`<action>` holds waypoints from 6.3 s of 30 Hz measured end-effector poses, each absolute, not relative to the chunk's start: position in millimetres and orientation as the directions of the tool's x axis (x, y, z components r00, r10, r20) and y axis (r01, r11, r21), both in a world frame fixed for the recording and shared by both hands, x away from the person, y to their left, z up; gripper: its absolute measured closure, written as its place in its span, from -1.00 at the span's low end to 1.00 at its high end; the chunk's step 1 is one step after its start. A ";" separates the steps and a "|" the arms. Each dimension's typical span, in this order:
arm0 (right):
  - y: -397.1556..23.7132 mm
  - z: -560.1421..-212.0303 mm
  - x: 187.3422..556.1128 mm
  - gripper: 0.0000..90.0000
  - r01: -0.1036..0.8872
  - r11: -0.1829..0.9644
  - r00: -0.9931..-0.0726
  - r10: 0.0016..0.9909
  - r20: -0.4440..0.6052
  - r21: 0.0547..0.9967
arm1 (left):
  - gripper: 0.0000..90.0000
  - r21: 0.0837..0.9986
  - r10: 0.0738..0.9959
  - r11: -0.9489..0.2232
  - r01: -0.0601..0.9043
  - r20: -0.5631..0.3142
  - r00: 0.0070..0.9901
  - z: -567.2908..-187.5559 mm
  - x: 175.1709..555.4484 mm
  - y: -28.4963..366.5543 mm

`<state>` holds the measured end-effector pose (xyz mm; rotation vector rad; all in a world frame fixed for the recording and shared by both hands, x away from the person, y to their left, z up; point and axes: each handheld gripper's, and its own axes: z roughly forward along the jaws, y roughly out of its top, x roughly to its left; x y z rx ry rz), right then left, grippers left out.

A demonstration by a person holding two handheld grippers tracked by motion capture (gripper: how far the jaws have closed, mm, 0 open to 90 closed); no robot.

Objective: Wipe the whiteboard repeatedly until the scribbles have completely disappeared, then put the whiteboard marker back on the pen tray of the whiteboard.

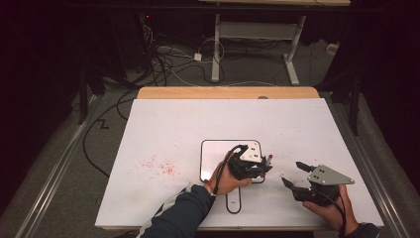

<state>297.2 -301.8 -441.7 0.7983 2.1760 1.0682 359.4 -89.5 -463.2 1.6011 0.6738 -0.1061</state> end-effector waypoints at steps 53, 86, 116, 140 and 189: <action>-302.9 -441.0 296.0 -0.32 0.256 0.502 -0.652 0.721 -0.236 0.826 | 0.75 0.873 0.378 -0.025 0.488 -0.443 0.813 -461.1 354.0 -58.1; -296.6 -441.8 296.9 -0.32 0.255 0.512 -0.656 0.715 -0.242 0.820 | 0.75 0.860 0.554 0.044 0.509 -0.445 0.704 -462.6 332.5 84.0; -232.9 -389.2 299.1 0.10 0.154 0.374 -0.812 0.575 -0.098 0.915 | 0.75 0.892 0.411 -0.016 0.452 -0.406 0.816 -432.4 327.3 -62.1; -236.7 -397.2 309.6 0.81 0.192 0.380 -0.794 0.602 -0.084 0.905 | 0.64 0.903 0.439 0.039 0.427 -0.399 0.805 -431.4 321.9 -68.8; -260.7 -469.1 432.9 0.34 0.674 0.280 -0.567 0.789 0.235 0.684 | -0.46 0.905 0.791 0.115 0.409 -0.332 0.513 -475.5 309.3 122.6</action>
